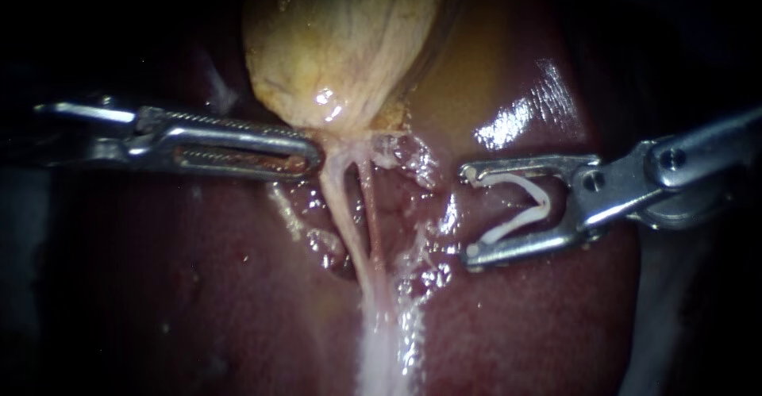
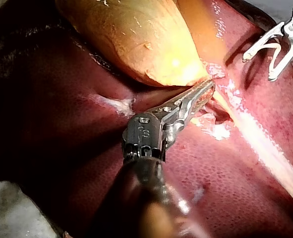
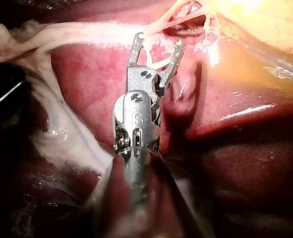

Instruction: Clipping first clip left tube

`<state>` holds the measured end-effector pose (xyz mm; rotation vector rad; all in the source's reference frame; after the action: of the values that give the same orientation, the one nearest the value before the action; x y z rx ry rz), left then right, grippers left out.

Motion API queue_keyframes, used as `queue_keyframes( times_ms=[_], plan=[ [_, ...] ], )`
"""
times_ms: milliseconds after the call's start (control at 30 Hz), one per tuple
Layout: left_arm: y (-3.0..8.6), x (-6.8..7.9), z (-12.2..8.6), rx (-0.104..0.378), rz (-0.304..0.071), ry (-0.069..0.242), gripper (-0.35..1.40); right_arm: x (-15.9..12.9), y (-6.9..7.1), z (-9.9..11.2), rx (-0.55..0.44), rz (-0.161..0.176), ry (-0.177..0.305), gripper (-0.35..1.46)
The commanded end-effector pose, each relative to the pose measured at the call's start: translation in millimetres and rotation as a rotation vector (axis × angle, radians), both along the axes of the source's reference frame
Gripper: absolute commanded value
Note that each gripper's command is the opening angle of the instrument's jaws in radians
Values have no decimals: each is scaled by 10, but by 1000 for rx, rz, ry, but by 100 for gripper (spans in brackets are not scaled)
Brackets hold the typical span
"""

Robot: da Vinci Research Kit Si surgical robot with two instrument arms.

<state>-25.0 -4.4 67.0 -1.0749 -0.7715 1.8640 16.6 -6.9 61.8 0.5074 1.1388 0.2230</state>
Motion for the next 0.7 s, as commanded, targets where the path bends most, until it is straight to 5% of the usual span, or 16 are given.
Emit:
queue_keyframes(
  times_ms=[33,700],
  plan=[
    [1,0,-1,-6,3,-1,-35,1,0,0,4,2,-1,50],
    [2,-3,-1,-6,2,-1,-35,74,-36,26,23,7,14,50]
  ],
)
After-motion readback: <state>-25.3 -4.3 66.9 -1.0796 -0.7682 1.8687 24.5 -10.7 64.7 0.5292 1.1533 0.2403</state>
